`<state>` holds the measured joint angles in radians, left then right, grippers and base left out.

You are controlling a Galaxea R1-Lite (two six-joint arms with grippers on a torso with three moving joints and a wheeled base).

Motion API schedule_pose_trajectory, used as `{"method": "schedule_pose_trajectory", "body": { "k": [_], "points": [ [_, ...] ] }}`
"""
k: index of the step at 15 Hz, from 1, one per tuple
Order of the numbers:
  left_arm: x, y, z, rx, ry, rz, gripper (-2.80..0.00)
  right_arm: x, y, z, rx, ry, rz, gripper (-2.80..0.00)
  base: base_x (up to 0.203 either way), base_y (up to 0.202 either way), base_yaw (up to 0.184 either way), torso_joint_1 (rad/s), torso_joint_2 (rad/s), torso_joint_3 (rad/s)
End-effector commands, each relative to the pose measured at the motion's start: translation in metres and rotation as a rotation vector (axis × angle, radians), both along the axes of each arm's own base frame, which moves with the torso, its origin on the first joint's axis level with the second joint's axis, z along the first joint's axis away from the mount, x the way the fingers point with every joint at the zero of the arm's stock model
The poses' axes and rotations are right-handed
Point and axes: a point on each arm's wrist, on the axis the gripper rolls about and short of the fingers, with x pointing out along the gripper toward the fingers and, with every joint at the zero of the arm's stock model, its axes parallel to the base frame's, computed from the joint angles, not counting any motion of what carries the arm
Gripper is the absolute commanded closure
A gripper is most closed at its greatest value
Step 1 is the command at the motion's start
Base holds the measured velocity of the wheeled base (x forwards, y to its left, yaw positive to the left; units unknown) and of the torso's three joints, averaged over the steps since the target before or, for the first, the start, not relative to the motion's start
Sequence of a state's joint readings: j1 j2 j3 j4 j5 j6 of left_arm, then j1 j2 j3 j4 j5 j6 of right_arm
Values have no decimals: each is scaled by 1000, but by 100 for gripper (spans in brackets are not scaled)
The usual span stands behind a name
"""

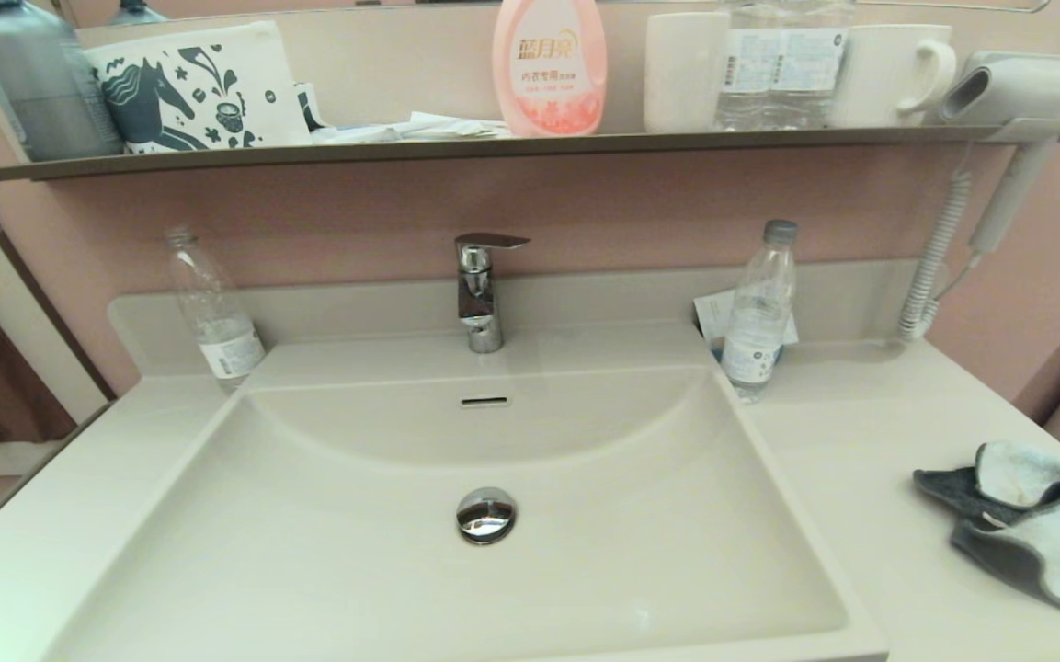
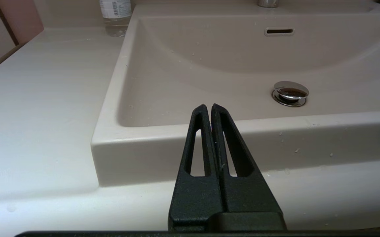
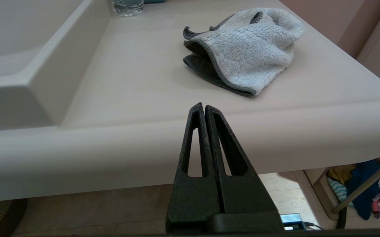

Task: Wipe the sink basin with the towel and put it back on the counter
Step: Turn on the faucet

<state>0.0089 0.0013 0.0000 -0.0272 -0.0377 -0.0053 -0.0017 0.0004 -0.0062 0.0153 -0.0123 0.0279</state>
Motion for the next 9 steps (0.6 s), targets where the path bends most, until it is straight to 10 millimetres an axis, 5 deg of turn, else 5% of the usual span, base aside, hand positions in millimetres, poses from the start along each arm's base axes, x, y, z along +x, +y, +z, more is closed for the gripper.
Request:
{"method": "schedule_pose_trajectory", "body": {
  "k": [1, 9],
  "points": [
    [0, 0, 0, -1, 0, 0, 0, 0, 0, 0, 0, 0, 0, 0, 0, 0, 0, 0, 0, 0],
    [0, 0, 0, -1, 0, 0, 0, 0, 0, 0, 0, 0, 0, 0, 0, 0, 0, 0, 0, 0]
  ]
}}
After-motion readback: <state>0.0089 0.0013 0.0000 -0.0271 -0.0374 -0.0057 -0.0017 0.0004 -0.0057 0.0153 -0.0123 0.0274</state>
